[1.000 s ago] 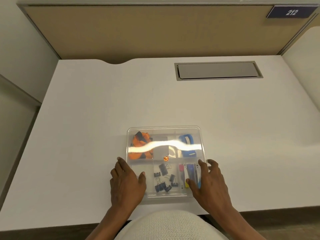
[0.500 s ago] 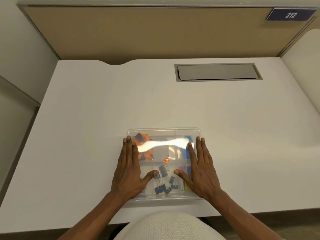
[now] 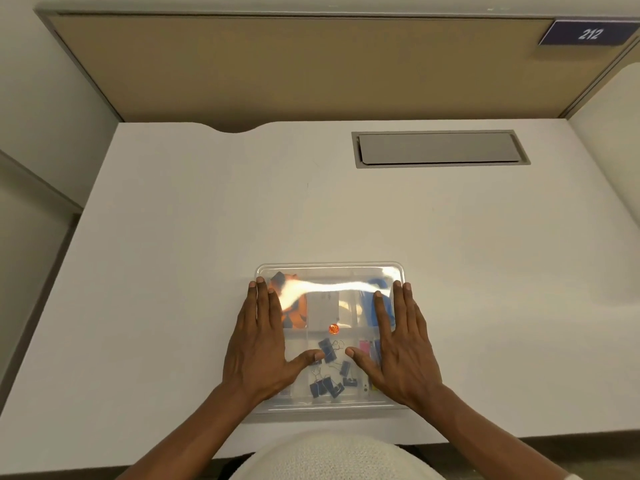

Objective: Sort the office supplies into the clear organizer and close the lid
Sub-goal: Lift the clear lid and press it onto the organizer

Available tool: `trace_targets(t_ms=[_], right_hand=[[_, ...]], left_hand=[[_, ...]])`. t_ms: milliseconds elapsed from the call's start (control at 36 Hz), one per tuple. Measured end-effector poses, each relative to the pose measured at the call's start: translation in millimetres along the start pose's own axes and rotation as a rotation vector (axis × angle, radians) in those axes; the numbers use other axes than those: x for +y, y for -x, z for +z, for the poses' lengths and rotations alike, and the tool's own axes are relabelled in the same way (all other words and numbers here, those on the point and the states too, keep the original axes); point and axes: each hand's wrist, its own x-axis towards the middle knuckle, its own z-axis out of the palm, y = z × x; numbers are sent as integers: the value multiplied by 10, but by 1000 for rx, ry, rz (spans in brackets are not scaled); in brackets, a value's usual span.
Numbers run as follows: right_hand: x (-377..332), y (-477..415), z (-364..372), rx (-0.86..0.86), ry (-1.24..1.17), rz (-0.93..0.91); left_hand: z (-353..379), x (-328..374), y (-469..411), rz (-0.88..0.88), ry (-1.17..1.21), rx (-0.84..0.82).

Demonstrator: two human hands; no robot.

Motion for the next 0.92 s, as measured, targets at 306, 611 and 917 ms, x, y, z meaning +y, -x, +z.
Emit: trace_targets(t_ms=[306,611,917], right_hand=[[169,-525,-380,21,144,32],[292,-642,47,-57,60,12],[245,-632,-5,-61,160,-13]], left_hand=[[-5,1,27,20,90,58],[29,-1,13,-3,108,62],[59,-15,8,4,82,80]])
